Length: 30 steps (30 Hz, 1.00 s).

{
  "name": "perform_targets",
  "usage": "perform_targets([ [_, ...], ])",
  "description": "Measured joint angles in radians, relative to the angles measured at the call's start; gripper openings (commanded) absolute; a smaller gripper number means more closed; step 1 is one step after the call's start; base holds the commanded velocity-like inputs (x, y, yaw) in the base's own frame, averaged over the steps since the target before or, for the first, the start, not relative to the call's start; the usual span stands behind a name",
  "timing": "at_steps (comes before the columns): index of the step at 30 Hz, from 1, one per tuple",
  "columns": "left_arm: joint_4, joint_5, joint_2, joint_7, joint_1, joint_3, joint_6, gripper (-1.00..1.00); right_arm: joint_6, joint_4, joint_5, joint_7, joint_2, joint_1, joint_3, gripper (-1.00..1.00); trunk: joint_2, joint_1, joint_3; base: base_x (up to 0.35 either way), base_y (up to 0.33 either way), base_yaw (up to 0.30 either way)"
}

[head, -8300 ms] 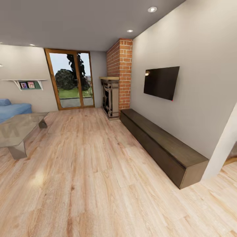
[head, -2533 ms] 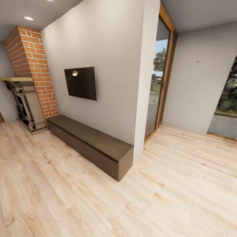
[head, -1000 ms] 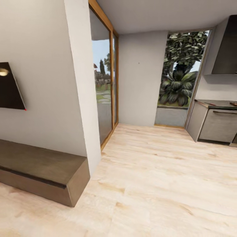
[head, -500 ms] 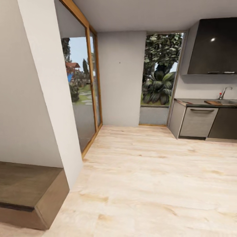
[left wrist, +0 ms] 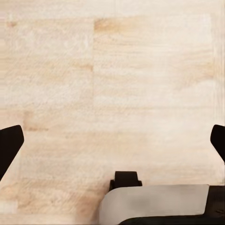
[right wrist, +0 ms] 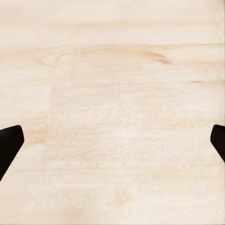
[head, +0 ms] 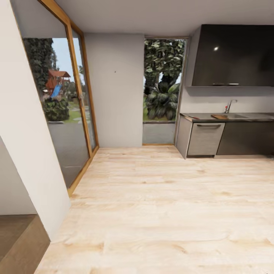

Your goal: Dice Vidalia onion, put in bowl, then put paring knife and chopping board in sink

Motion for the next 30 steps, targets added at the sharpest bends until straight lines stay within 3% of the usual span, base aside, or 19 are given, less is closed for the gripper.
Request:
perform_targets([
  [30,0.001,-0.001,-0.001,0.0,0.0,-0.001,0.0,1.0,-0.001,0.0,0.001,0.0,0.0,0.0,0.0,1.0,0.0,0.0,-0.014,0.279,-0.184,-0.261],
])
